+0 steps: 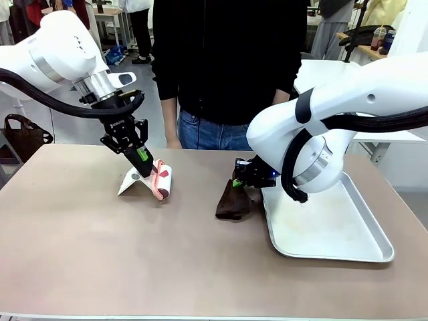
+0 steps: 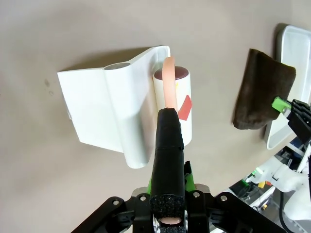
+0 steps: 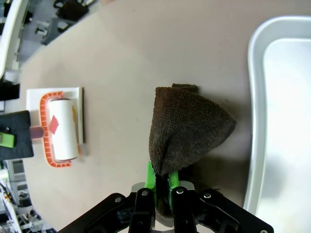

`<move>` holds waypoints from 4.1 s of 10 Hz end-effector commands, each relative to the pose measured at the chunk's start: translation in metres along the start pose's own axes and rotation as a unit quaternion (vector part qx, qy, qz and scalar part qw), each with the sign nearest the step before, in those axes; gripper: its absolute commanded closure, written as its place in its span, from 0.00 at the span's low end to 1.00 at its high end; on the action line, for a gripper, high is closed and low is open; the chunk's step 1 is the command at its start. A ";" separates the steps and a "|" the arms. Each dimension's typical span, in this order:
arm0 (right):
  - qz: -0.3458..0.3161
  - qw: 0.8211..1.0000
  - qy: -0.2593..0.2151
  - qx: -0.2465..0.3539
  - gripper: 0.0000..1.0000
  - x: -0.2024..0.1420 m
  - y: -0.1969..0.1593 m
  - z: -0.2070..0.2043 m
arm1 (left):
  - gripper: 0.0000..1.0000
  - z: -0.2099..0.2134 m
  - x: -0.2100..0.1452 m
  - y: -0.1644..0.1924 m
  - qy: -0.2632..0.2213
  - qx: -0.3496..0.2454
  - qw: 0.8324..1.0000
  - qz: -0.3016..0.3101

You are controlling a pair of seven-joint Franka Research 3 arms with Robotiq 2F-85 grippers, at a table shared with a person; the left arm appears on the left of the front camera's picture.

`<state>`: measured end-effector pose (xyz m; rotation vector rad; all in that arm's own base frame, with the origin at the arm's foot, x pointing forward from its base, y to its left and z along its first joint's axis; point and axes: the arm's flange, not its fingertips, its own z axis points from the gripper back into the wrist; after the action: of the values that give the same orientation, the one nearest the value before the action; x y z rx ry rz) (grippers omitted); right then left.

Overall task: Clean the surface of the table.
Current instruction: Return the Lint Roller and towel to their original positions.

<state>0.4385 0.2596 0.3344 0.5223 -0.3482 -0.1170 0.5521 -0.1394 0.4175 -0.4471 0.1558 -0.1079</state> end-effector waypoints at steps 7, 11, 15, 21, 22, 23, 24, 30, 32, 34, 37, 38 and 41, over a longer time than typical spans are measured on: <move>0.002 1.000 -0.005 0.009 0.89 -0.002 -0.001 0.003 | 0.78 -0.007 0.005 0.005 0.007 0.036 0.999 0.018; -0.005 1.000 0.017 0.005 0.00 0.000 -0.002 0.000 | 0.00 -0.005 0.006 0.011 -0.015 0.052 0.998 0.025; -0.002 1.000 0.023 0.003 0.00 0.001 0.001 -0.003 | 0.00 0.003 0.002 0.031 -0.024 0.061 0.997 0.040; 0.001 1.000 -0.001 0.009 0.00 0.004 -0.002 0.027 | 0.00 0.065 -0.052 0.070 -0.036 -0.101 0.994 0.025; -0.002 1.000 -0.003 0.019 0.00 0.005 -0.007 0.038 | 0.00 0.080 -0.065 0.082 -0.045 -0.134 0.989 0.031; -0.002 0.999 0.003 0.040 0.00 0.004 -0.015 0.053 | 0.00 0.093 -0.081 0.097 -0.044 -0.174 0.983 0.027; -0.004 0.998 0.020 0.060 0.00 0.002 -0.031 0.075 | 0.00 0.104 -0.104 0.118 -0.036 -0.214 0.976 0.016; -0.085 0.949 0.147 0.264 0.00 -0.014 -0.137 0.175 | 0.00 0.067 -0.257 0.216 -0.172 -0.344 0.904 0.187; -0.100 0.922 0.165 0.336 0.00 -0.016 -0.158 0.192 | 0.00 0.043 -0.271 0.215 -0.229 -0.368 0.867 0.246; -0.111 0.914 0.171 0.350 0.00 -0.023 -0.175 0.196 | 0.00 0.026 -0.252 0.191 -0.251 -0.418 0.841 0.234; -0.124 0.917 0.170 0.340 0.00 -0.003 -0.166 0.199 | 0.00 0.059 -0.230 0.211 -0.243 -0.424 0.839 0.241; -0.124 0.917 0.170 0.340 0.00 -0.003 -0.166 0.199 | 0.00 0.059 -0.230 0.211 -0.243 -0.424 0.839 0.241; -0.124 0.917 0.170 0.340 0.00 -0.003 -0.166 0.199 | 0.00 0.059 -0.230 0.211 -0.243 -0.424 0.839 0.241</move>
<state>0.3603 0.0228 0.4059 1.2679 0.0476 -0.1238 0.3503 0.1106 0.4031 -1.2863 -0.2268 0.6001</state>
